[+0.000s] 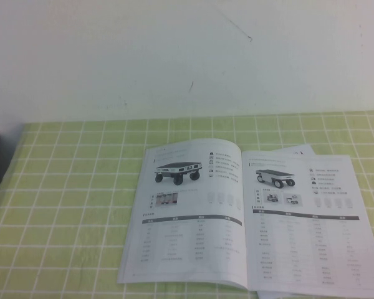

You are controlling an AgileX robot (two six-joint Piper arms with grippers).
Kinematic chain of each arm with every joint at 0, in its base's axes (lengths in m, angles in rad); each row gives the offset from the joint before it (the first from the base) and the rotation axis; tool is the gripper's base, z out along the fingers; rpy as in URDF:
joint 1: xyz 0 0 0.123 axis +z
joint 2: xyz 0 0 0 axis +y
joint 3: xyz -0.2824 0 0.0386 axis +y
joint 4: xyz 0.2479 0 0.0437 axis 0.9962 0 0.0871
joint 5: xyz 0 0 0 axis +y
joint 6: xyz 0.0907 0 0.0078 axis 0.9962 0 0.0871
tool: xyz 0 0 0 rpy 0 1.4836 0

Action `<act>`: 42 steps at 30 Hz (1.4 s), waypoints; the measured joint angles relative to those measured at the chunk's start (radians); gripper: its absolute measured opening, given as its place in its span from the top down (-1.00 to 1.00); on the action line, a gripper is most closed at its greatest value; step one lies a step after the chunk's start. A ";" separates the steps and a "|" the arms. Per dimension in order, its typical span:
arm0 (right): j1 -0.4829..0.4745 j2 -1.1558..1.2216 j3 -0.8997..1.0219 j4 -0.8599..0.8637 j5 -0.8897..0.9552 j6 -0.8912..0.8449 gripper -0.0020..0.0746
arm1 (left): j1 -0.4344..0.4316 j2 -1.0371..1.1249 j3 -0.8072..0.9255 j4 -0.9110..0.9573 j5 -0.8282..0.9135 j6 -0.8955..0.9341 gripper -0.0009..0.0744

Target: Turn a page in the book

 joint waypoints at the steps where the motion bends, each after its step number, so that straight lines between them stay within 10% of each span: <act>1: 0.000 0.000 0.000 0.000 0.000 0.000 0.96 | 0.000 0.000 0.000 0.000 0.000 0.000 0.99; 42: 0.000 0.000 0.002 0.327 -0.011 0.016 0.96 | 0.000 0.000 0.000 0.018 -0.002 -0.009 0.99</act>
